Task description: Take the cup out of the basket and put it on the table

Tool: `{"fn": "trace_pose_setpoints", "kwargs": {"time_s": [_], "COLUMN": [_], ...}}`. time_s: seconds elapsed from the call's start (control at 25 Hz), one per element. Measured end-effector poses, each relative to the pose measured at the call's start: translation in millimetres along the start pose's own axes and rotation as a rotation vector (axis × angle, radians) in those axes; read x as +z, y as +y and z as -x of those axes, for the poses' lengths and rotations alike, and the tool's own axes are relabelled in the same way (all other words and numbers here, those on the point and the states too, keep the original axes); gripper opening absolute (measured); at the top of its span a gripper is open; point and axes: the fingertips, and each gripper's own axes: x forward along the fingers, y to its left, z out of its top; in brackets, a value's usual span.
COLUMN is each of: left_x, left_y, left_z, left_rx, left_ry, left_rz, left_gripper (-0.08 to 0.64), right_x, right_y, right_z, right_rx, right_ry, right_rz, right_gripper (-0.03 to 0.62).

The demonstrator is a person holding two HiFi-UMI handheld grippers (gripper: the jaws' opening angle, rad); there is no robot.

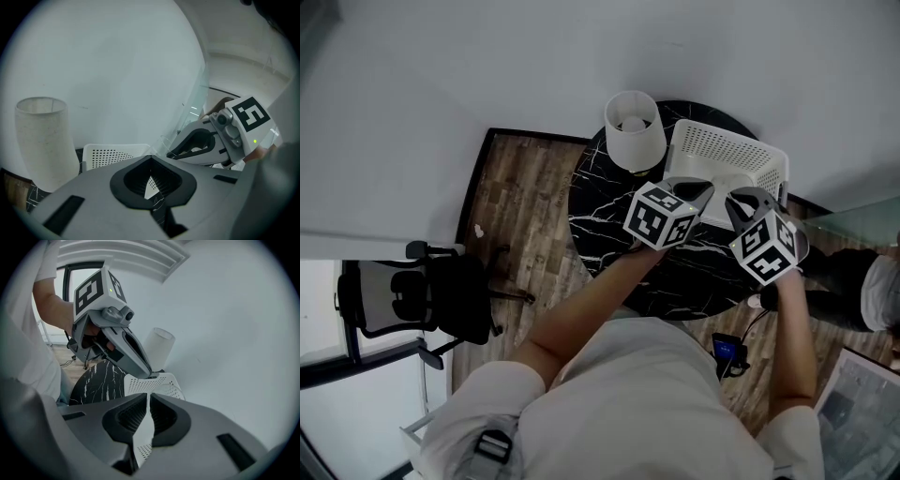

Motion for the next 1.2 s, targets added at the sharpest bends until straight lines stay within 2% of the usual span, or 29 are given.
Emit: {"fn": "trace_pose_setpoints", "kwargs": {"time_s": [0.36, 0.92, 1.2], "left_x": [-10.6, -35.0, -50.7], "left_y": [34.6, 85.6, 103.9], "left_z": [48.4, 130.2, 153.9], "left_rx": [0.099, 0.266, 0.311], "left_ry": [-0.034, -0.084, -0.088], "left_rz": [0.038, 0.104, 0.138], "left_gripper": [0.006, 0.006, 0.005], "right_x": [48.6, 124.7, 144.9], "right_y": [23.1, 80.0, 103.1], "right_z": [-11.8, -39.0, -53.9], "right_rx": [0.051, 0.179, 0.234], "right_ry": [-0.051, -0.131, -0.138], "right_rz": [0.092, 0.242, 0.275], "right_gripper": [0.023, 0.023, 0.023]}}
